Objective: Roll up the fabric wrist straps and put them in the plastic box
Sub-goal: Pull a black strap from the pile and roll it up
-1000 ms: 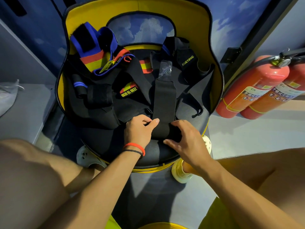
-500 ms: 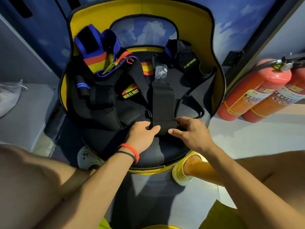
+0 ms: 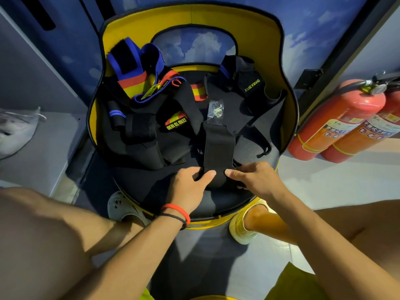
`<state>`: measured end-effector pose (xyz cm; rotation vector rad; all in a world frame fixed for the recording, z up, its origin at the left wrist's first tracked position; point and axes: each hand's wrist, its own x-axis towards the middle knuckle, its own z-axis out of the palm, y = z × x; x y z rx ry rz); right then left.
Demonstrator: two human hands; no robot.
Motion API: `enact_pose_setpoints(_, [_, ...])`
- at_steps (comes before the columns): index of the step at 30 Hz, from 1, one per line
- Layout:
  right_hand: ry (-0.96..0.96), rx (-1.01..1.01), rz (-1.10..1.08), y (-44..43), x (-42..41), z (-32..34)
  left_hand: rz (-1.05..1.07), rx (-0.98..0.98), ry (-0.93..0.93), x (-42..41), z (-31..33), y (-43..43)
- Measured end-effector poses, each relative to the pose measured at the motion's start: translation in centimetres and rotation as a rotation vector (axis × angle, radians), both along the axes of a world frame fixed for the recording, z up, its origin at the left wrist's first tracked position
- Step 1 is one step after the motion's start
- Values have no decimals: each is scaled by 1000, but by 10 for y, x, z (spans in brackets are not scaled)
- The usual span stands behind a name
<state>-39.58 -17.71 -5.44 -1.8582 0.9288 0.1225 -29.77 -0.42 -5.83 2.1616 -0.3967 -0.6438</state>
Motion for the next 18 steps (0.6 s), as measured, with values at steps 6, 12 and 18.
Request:
enact_pose_setpoints(6, [-26, -102, -74, 11, 5, -3, 104, -116, -26, 3, -1, -9])
enact_pose_setpoints(12, [-217, -400, -57, 54, -3, -4, 142, -61, -63, 8, -2, -18])
enact_pose_setpoints(18, [-195, -446, -20, 68, -2, 0, 210, -56, -56, -2, 0, -22])
